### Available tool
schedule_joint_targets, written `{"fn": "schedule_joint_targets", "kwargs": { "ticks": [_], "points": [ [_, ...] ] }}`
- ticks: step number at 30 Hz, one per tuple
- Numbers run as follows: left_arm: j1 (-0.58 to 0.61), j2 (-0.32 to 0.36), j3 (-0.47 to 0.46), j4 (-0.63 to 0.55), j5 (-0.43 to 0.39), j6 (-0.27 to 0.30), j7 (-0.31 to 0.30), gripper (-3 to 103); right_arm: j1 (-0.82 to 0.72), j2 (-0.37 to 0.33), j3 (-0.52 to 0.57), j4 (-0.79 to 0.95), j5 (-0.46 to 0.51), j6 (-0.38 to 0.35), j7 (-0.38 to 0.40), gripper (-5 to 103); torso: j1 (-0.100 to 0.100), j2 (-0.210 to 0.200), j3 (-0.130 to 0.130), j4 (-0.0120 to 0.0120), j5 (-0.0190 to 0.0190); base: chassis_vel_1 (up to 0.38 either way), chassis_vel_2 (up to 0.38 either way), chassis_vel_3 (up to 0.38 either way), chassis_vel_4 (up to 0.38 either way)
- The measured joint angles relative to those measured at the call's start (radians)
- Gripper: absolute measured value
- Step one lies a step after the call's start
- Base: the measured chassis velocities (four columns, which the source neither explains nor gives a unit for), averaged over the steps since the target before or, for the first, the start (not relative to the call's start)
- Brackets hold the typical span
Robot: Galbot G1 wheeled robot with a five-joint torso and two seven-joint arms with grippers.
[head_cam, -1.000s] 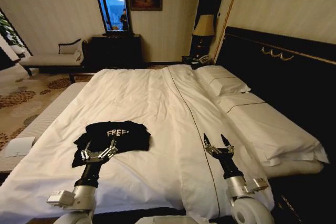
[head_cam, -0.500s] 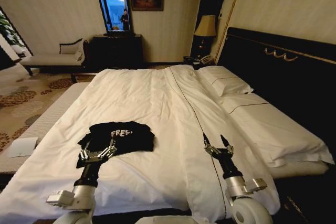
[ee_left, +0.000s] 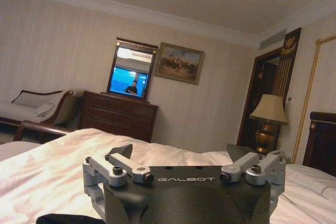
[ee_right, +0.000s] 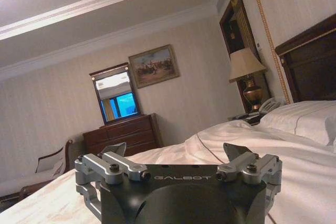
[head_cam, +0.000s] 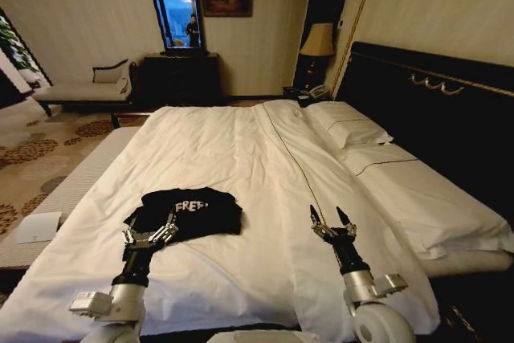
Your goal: Fold the clothes on the bed.
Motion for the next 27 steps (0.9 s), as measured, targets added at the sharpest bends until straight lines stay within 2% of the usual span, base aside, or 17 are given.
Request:
{"fn": "schedule_joint_targets", "kwargs": {
  "ticks": [27],
  "points": [
    [0.008,0.002,-0.007,-0.011,-0.002,-0.003,-0.002,100,-0.007,0.010,-0.010,0.004,-0.010,0.014,-0.013,100,0.000,0.000,0.000,0.0000,-0.0001,0.102,0.102,-0.098,-0.098]
  ]
}}
